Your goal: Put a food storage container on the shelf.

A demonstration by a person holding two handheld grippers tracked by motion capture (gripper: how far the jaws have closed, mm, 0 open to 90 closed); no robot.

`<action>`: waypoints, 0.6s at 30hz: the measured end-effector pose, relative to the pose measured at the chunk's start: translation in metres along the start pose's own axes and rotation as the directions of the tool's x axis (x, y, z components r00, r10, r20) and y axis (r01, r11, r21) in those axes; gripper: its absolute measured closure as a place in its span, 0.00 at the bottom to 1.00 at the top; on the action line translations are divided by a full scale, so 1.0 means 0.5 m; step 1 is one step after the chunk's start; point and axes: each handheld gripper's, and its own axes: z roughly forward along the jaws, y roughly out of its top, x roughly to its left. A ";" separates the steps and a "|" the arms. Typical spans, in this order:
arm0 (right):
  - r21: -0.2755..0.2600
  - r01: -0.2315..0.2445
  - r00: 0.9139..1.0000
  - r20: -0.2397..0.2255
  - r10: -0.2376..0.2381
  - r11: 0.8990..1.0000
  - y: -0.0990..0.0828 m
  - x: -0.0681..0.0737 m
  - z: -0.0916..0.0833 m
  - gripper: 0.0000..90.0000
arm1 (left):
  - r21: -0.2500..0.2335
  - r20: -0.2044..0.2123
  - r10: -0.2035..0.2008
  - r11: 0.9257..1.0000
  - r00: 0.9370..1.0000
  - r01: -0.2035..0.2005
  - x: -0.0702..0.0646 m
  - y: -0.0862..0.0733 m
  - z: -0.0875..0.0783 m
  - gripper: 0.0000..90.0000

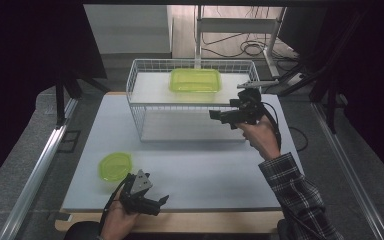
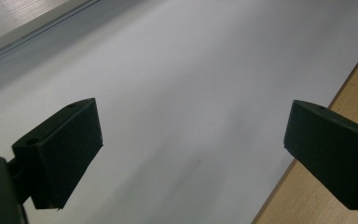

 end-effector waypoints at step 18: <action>0.027 0.104 0.995 0.008 -0.104 0.994 -0.092 0.019 -0.011 0.00 | 0.030 0.008 -0.019 0.999 1.000 0.019 -0.002 0.001 0.003 0.05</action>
